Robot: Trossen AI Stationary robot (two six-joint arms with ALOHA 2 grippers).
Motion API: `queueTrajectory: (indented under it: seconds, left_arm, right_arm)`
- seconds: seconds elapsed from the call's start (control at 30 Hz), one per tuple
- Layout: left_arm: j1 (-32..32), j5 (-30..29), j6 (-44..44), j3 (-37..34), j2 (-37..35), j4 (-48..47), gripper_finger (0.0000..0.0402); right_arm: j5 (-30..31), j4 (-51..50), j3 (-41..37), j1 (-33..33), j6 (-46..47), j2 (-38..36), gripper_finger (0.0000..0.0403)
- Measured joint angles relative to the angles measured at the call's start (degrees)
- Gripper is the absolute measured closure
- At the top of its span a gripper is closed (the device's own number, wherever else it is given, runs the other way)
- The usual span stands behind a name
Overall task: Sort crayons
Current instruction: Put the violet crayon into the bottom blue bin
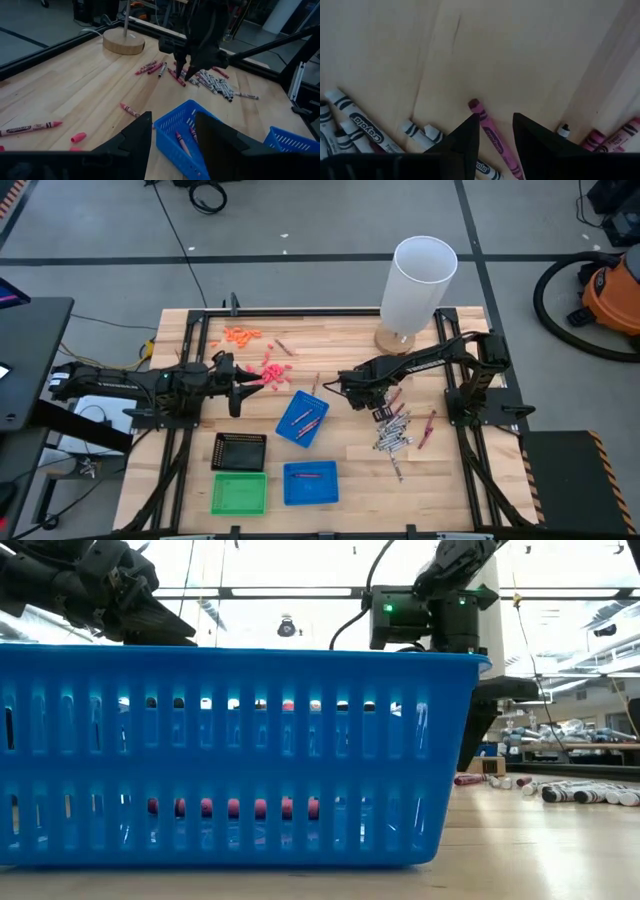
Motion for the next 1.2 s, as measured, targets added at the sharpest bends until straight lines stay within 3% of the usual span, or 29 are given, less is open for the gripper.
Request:
queueTrajectory:
  seconds: [0.37, 0.67, 0.9, 1.07, 1.2]
  left_arm:
    - [0.0, 0.0, 0.3, 0.0, 0.0, -0.7, 0.0241]
    - [0.0, 0.0, 0.4, 0.0, 0.0, -0.6, 0.0241]
    - [0.0, 0.0, 0.4, 0.0, 0.0, -0.6, 0.0241]
    - [0.0, 0.0, 0.4, 0.0, 0.0, -0.6, 0.0241]
    - [0.0, 0.0, 0.4, 0.0, 0.0, -0.6, 0.0241]
  right_arm:
    - [0.7, -2.3, -1.5, -0.5, -2.0, 0.0, 0.0275]
    - [-1.0, 3.0, -6.0, -2.0, -2.0, -0.4, 0.0277]
    - [-3.5, 2.8, -5.4, -2.6, -1.8, -0.3, 0.0326]
    - [-1.8, 2.5, -4.9, -2.4, -2.0, -0.1, 0.0368]
    - [-0.1, 2.3, -4.0, -2.3, -1.6, 0.1, 0.0377]
